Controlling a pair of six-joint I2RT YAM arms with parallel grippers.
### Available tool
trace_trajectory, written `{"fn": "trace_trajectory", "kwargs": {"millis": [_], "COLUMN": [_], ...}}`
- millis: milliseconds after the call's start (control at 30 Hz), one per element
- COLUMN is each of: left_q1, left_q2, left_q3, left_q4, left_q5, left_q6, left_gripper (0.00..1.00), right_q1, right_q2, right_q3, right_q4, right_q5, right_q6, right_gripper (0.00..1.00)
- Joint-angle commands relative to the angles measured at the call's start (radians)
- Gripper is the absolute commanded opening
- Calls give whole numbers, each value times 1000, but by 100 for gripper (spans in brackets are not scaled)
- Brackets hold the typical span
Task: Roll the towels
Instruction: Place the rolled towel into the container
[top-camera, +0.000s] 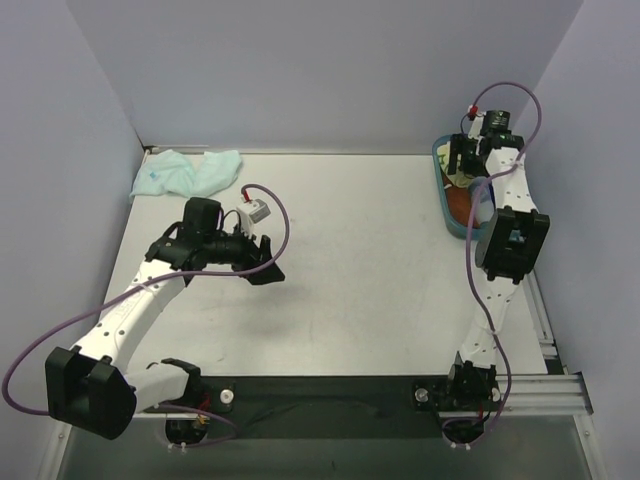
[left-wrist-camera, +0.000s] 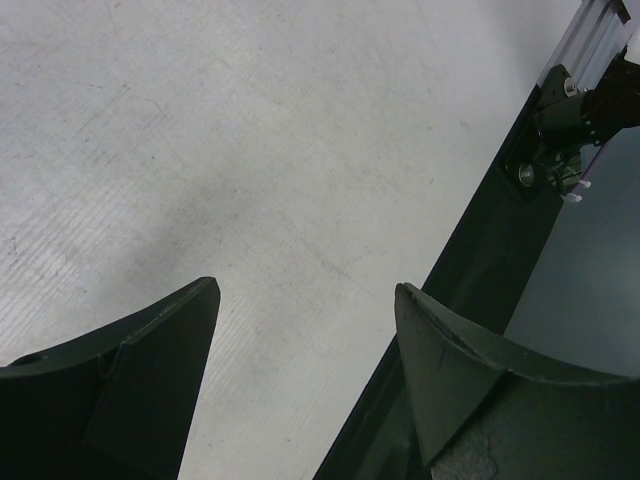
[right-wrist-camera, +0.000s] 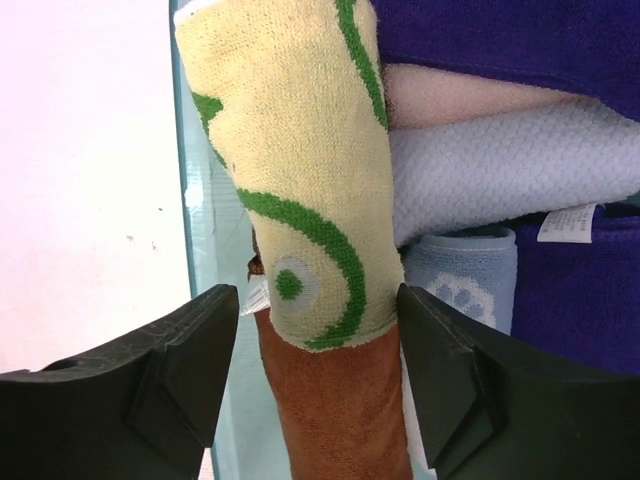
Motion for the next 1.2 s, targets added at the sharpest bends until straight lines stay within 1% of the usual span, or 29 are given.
{"fn": "trace_trajectory", "kwargs": {"millis": [0,67,100,267,300,333,367,400,467,600,633,667,733,767,833,867,933,967,1033,1067,1100,1133,1167], "left_q1": [5,5,5,5,5,5,5,5,6,35,44,52,72,80,107,120,147,187,234,286,317,349,391], "left_q2": [-2,0,-2,-4,-2,-2,0,1,6,18,26,29,45,50,65,69,76,82,91,113,130,185,220], "left_q3": [5,8,8,13,11,11,10,11,10,16,18,25,34,48,65,88,113,131,194,215,238,298,333], "left_q4": [27,27,28,27,30,31,33,34,36,37,34,33,25,19,10,7,2,-1,-4,-6,-4,-10,-21], "left_q5": [36,38,38,41,41,42,42,41,39,42,50,59,62,65,65,61,53,35,9,-26,-43,-59,-92], "left_q6": [-4,-4,-4,-6,-4,-4,-6,-33,-40,-66,-70,-73,-81,-80,-76,-76,-72,-60,-38,-24,21,46,71], "left_gripper": [82,82,82,82,82,82,82,82,82,83,84,84,85,86,88,97,97,97,97,97,97,97,97], "right_q1": [4,6,6,1,0,-2,-6,-11,-23,-25,-28,-29,-32,-36,-36,-36,-34,-31,-25,-22,-14,-10,-3], "right_q2": [-57,-36,-31,5,9,13,18,19,28,18,9,2,-14,-22,-51,-65,-112,-131,-197,-221,-246,-301,-327], "right_q3": [17,28,38,62,63,69,75,84,103,98,94,86,75,71,45,31,-9,-23,-73,-92,-116,-163,-193], "right_q4": [-39,-58,-61,-82,-82,-82,-82,-82,-82,-82,-84,-84,-85,-87,-90,-92,-90,-90,-90,-90,-90,-90,-90], "right_q5": [-5,7,19,44,41,30,17,-5,-69,-105,-109,-111,-111,-108,-97,-96,-96,-93,-83,-82,-82,-77,-80], "right_q6": [-3,-1,-1,31,36,51,62,72,100,102,102,102,102,100,102,100,93,88,73,69,65,59,48], "right_gripper": [63,58,54,54,51,49,45,42,38,38,40,47,55,65,70,71,76,81,87,93,96,100,100]}}
